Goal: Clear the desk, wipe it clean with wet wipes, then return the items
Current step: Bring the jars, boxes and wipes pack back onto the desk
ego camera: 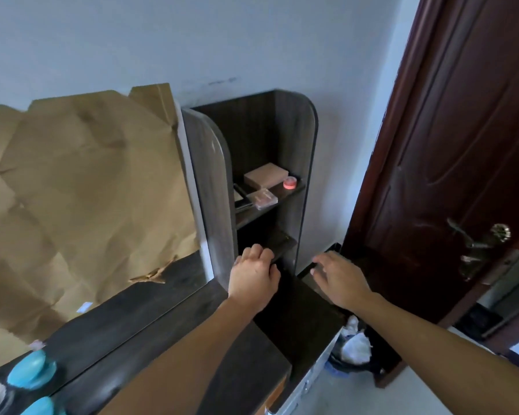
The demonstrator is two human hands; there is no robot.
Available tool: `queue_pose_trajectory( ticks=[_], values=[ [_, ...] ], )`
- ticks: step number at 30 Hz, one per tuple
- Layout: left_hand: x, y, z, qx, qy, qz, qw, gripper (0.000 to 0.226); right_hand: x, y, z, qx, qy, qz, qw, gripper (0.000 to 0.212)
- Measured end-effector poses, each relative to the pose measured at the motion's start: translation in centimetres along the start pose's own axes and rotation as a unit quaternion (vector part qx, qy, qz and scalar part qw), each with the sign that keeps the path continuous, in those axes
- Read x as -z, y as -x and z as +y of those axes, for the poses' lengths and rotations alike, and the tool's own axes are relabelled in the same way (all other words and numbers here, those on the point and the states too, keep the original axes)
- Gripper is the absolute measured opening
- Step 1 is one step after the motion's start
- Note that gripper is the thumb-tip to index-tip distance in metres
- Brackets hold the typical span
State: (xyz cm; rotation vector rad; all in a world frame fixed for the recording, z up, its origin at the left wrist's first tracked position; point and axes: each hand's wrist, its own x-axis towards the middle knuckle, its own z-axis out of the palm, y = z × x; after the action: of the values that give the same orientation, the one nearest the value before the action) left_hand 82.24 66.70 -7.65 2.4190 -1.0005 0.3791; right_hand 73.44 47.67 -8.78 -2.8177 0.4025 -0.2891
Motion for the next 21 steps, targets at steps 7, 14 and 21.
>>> queue_pose_trajectory(
  ticks=[7, 14, 21],
  values=[
    [0.0, -11.5, 0.2, 0.003, -0.071, 0.039, 0.997, 0.038, 3.8, -9.4, 2.2, 0.014, -0.018, 0.065, 0.998, 0.032],
    [-1.9, -17.4, -0.9, 0.095, -0.156, -0.083, 0.980, 0.048, 5.0, -17.8, 2.4, 0.129, -0.043, 0.119, 0.984, 0.029],
    [-3.5, -17.5, -1.4, 0.131, -0.162, -0.075, 0.975, 0.049, 1.9, -24.2, 3.1, 0.173, -0.056, 0.062, 0.981, 0.041]
  ],
)
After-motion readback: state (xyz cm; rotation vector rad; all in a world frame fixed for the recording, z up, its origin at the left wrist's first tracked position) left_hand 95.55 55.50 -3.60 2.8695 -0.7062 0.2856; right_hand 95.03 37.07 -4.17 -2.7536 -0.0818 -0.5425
